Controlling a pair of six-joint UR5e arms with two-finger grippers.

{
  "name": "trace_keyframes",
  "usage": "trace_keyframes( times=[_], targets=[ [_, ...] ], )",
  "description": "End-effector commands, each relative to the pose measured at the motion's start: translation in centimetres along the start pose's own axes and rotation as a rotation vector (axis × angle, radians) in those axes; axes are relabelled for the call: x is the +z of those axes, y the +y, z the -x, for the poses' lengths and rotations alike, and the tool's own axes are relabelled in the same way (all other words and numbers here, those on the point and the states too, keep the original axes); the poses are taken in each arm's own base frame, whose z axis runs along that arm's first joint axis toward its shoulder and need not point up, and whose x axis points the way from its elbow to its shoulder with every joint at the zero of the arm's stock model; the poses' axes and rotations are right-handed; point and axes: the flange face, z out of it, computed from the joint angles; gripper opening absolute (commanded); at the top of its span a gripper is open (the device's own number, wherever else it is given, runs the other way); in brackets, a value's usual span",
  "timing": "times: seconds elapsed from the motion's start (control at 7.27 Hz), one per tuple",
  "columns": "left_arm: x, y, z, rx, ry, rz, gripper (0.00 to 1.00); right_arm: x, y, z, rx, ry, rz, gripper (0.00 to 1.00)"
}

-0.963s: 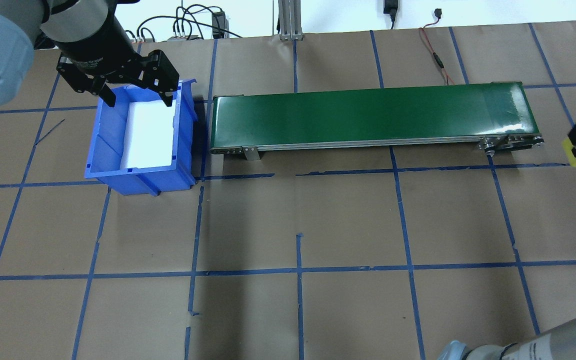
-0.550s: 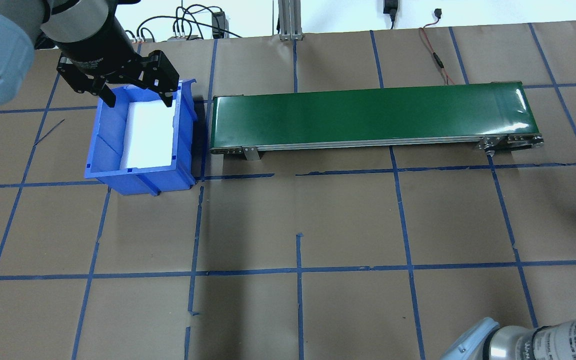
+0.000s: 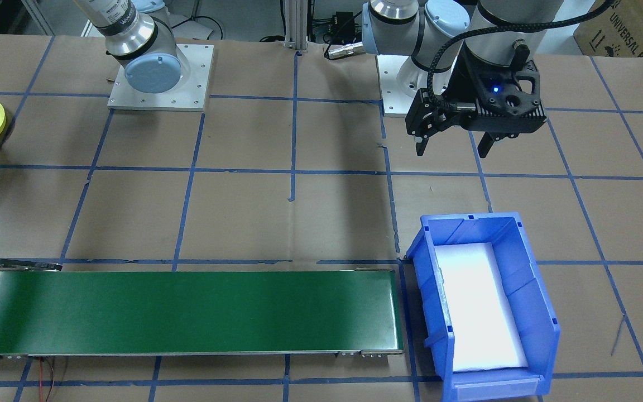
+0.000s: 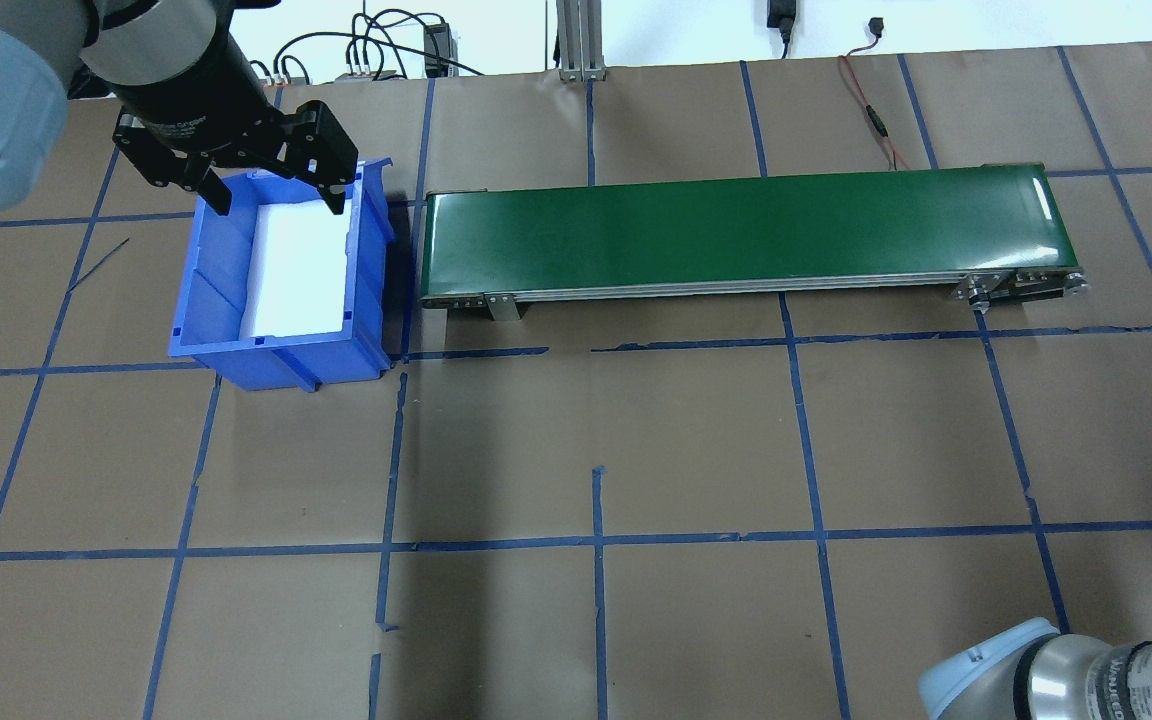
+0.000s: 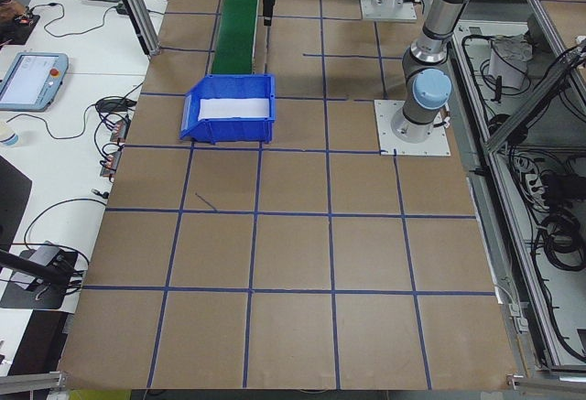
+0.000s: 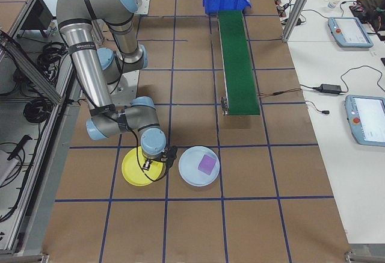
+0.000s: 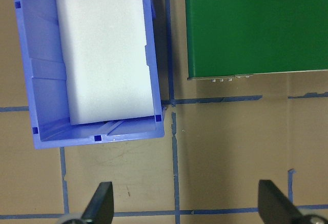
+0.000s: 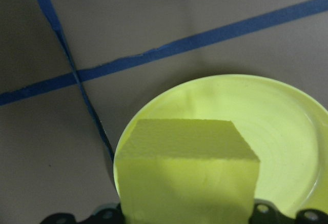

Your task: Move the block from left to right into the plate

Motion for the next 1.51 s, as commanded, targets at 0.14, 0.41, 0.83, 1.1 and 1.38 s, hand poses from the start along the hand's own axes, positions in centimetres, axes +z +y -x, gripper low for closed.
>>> trace_keyframes(
  times=[0.14,0.41,0.83,1.1,1.38],
  targets=[
    [0.0,0.0,0.0,0.0,0.0,0.0,1.0,-0.2,1.0,-1.1,0.031,0.004,-0.021,0.6],
    [0.0,0.0,0.0,0.0,0.0,0.0,1.0,0.1,1.0,-0.9,0.042,-0.006,-0.02,1.0],
    [0.0,0.0,0.0,0.0,0.0,0.002,1.0,-3.2,-0.5,3.3,-0.017,0.026,-0.02,1.0],
    [0.0,0.0,-0.1,0.002,0.0,0.0,1.0,-10.5,-7.4,18.4,-0.217,0.172,-0.076,1.0],
    [0.0,0.0,-0.1,0.002,0.0,0.0,1.0,-12.1,-10.9,31.9,-0.251,0.187,-0.131,1.0]
  ],
)
